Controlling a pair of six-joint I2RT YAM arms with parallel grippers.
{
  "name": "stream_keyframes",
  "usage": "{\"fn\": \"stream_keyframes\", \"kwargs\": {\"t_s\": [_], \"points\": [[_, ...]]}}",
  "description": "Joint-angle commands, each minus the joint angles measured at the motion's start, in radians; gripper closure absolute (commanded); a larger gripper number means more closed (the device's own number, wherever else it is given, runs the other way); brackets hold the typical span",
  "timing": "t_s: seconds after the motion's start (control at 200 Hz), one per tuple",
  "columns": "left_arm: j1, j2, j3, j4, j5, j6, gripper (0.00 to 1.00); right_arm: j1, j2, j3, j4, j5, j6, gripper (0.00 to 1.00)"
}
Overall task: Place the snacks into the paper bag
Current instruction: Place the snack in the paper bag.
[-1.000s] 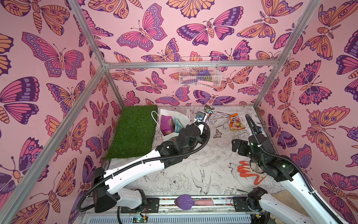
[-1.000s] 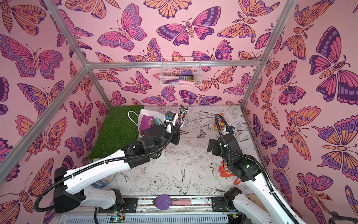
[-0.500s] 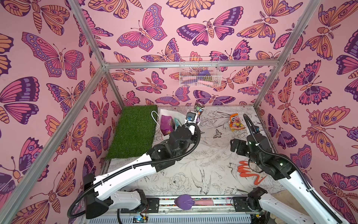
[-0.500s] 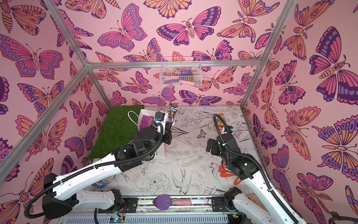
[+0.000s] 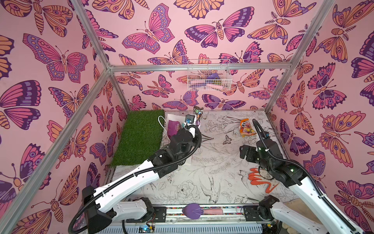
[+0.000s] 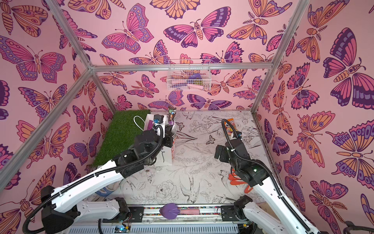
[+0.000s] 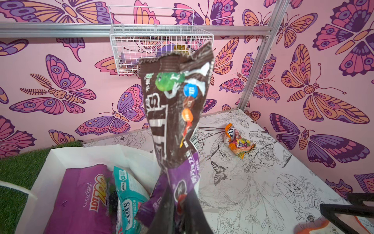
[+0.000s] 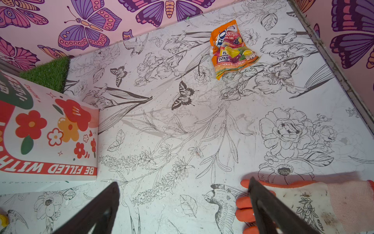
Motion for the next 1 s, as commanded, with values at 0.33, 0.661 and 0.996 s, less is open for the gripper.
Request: {"fn": "stream_keyframes", "kwargs": {"t_s": [0.33,0.661,0.996], "points": [[0.089,-0.032,-0.022,-0.065,0.067,-0.08,0.88,-0.007,0.001,-0.01,0.015,-0.013,0.017,0.01],[0.157,-0.036,-0.03,-0.109,0.128,-0.131,0.88,-0.007,0.01,-0.001,0.018,-0.022,0.015,0.01],[0.203,-0.03,-0.048,-0.127,0.159,-0.152,0.87,-0.007,0.021,0.005,0.02,-0.028,0.014,0.01]]}}
